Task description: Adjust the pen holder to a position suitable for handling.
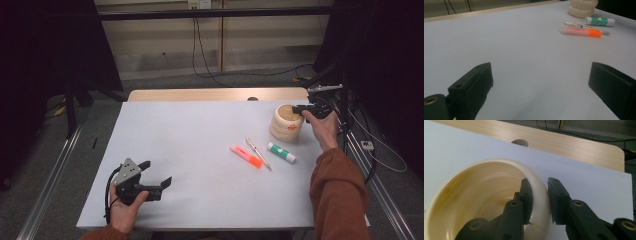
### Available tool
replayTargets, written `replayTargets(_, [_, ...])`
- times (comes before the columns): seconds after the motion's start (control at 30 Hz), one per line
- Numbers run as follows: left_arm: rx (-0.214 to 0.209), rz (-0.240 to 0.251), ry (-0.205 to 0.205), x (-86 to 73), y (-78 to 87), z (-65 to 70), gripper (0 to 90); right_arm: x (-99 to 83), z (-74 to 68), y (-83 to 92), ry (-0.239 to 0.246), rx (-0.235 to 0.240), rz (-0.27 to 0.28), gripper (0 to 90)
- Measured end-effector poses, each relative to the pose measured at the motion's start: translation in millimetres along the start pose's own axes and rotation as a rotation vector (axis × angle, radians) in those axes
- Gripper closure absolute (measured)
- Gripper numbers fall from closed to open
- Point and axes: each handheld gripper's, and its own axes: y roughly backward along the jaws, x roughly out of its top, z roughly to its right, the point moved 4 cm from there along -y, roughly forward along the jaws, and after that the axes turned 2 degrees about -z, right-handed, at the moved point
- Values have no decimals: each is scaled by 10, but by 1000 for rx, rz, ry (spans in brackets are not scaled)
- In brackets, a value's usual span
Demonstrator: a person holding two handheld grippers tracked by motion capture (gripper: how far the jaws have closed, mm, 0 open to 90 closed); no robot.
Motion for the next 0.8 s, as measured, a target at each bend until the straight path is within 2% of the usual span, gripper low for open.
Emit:
replayTargets(0.17, [-1,1,0,-1,2,2,54,21,-28,7,19,-1,10,752])
replayTargets(0.27, [-1,1,3,-4,2,-8,53,28,-39,26,13,-2,16,755])
replayTargets(0.43, [4,4,3,3,9,-4,53,48,-57,85,0,-1,38,761])
replayTargets(0.8, [3,5,7,4,8,-7,53,119,-183,252,26,2,65,762])
